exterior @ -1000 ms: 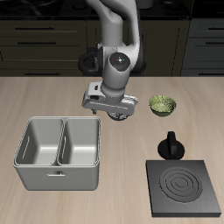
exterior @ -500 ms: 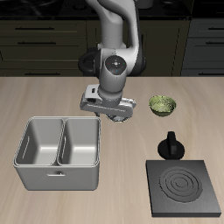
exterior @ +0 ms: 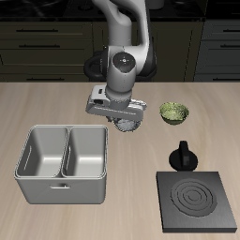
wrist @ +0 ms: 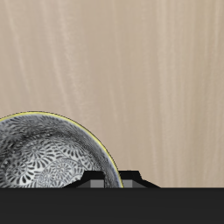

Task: Place the black bowl on the flat stove

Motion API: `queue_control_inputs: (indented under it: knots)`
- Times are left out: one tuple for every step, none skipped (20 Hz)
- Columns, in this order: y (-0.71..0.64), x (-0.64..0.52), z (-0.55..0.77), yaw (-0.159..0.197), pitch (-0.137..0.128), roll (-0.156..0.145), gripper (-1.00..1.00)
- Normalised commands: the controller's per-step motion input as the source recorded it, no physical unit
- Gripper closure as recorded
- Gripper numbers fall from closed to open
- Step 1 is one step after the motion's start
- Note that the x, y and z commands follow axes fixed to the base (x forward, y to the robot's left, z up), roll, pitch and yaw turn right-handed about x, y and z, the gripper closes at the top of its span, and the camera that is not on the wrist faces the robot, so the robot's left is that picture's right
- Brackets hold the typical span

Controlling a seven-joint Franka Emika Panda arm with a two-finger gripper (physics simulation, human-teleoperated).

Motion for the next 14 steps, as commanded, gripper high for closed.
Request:
queue_control_inputs:
  knots:
    - [0.06, -0.03, 0.08, 0.004, -0.014, 0.013, 1.00]
    - [0.05, 0.03, 0.13, 0.005, -0.025, 0.021, 1.00]
    - [0.08, 0.03, 0.12, 0.026, -0.030, 0.029, 1.00]
    - [0.02, 0.03, 0.12, 0.003, -0.021, -0.001, 1.00]
    - [0.10, 0.08, 0.39, 0.005, -0.067, 0.042, 1.00]
    - [0.06, 0.06, 0.34, 0.013, -0.059, 0.003, 1.00]
    - [0.10, 0.07, 0.41, 0.011, -0.068, 0.041, 1.00]
    - [0.08, 0.06, 0.44, 0.009, -0.065, 0.013, 1.00]
    - [0.01, 0.00, 0.21, -0.001, -0.031, 0.019, 1.00]
    - [0.14, 0.09, 0.71, 0.042, -0.117, 0.048, 1.00]
    - [0.07, 0.06, 0.49, 0.003, -0.082, 0.027, 1.00]
    - [0.03, 0.07, 0.49, 0.033, -0.084, 0.011, 1.00]
    - [0.14, 0.11, 0.79, 0.037, -0.115, 0.039, 1.00]
    - [-0.05, -0.02, -0.05, 0.000, 0.000, 0.000, 1.00]
